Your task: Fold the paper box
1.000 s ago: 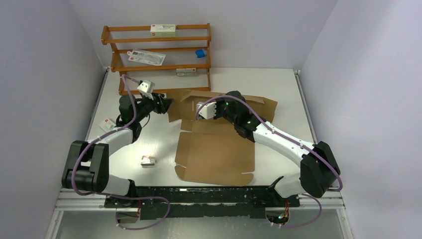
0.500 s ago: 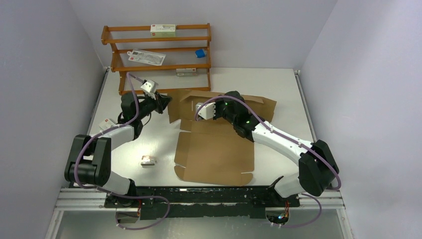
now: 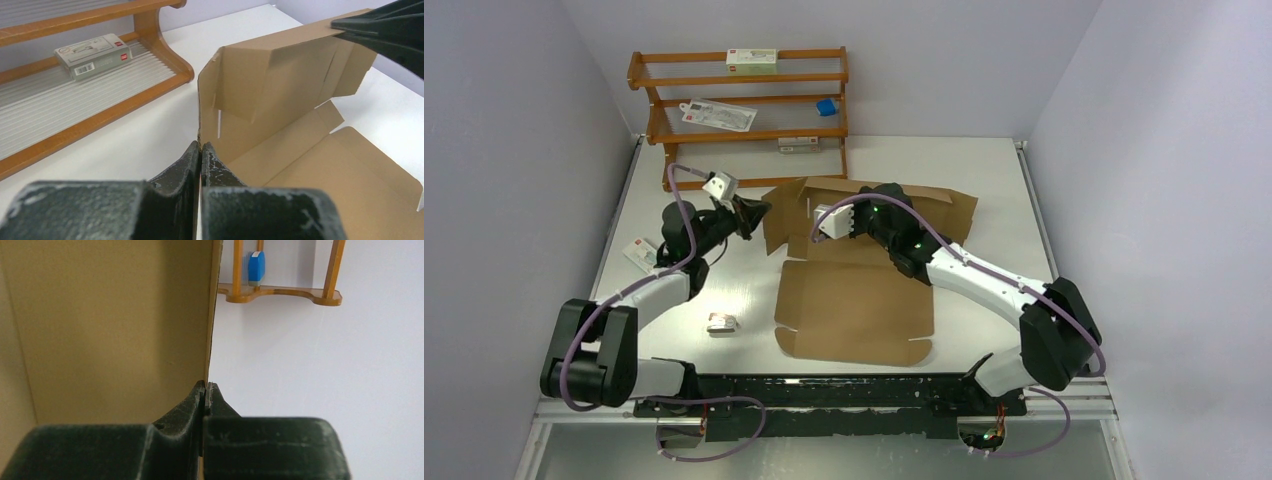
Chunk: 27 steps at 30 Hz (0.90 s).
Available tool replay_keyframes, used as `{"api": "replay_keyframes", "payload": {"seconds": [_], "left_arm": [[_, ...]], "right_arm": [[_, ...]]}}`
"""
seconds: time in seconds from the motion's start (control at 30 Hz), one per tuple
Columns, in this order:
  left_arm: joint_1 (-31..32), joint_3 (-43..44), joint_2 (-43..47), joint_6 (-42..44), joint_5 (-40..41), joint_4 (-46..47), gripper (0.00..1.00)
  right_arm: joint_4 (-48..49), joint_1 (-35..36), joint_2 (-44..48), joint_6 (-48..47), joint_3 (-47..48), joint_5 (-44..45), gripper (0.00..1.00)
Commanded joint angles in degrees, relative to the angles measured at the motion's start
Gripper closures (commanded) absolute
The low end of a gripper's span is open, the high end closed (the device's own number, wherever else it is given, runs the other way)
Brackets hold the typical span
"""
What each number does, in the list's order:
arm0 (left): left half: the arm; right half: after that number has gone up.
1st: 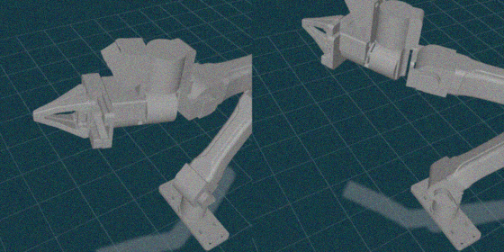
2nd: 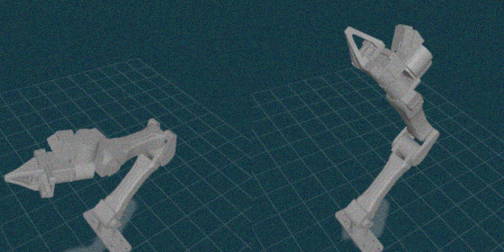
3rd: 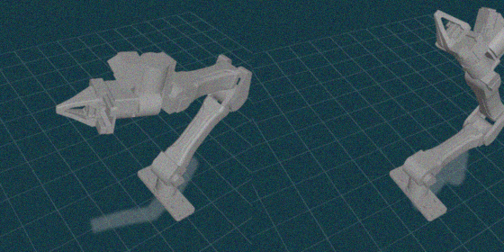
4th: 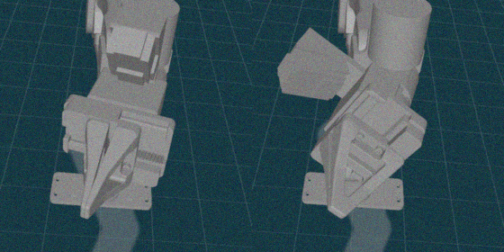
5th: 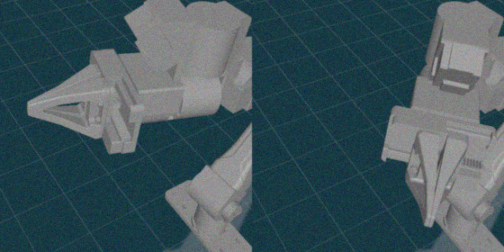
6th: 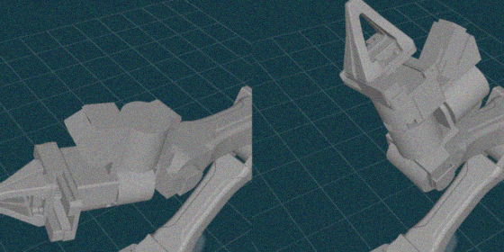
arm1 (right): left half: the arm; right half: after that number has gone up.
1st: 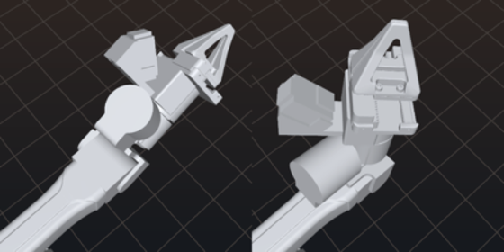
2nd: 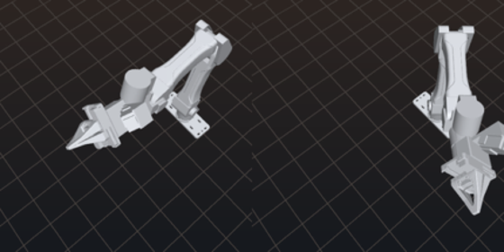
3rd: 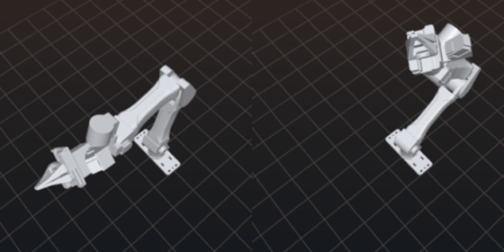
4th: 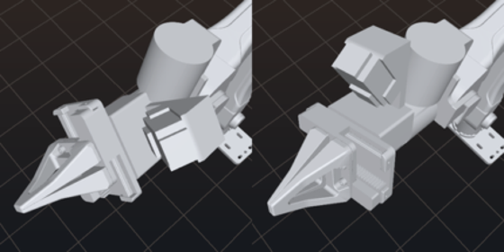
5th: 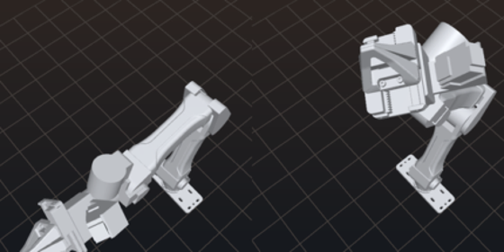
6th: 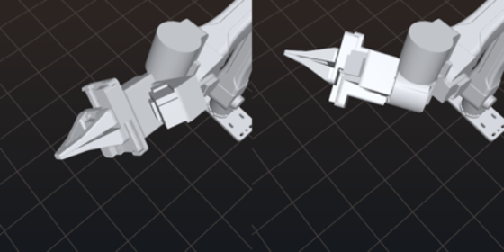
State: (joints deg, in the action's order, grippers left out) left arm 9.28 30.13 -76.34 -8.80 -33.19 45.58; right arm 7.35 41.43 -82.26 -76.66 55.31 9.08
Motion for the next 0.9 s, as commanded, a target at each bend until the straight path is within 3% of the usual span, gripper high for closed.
{"api": "replay_keyframes", "payload": {"seconds": [0.0, 0.17, 0.87], "left_arm": [[3.3, 0.1, 2.6, 0.0, 1.1, 0.5, 0.95], [6.4, 2.0, 3.9, -1.0, 6.6, -4.6, 0.95], [14.9, -3.8, 6.8, -6.1, 18.8, -3.9, 0.91]], "right_arm": [[2.6, 1.2, -1.4, -2.2, 0.4, 2.0, 1.0], [3.7, 2.6, -0.5, -1.7, -0.6, 2.7, 1.0], [5.7, 6.3, 2.3, 0.5, -6.4, 5.2, 1.0]]}}
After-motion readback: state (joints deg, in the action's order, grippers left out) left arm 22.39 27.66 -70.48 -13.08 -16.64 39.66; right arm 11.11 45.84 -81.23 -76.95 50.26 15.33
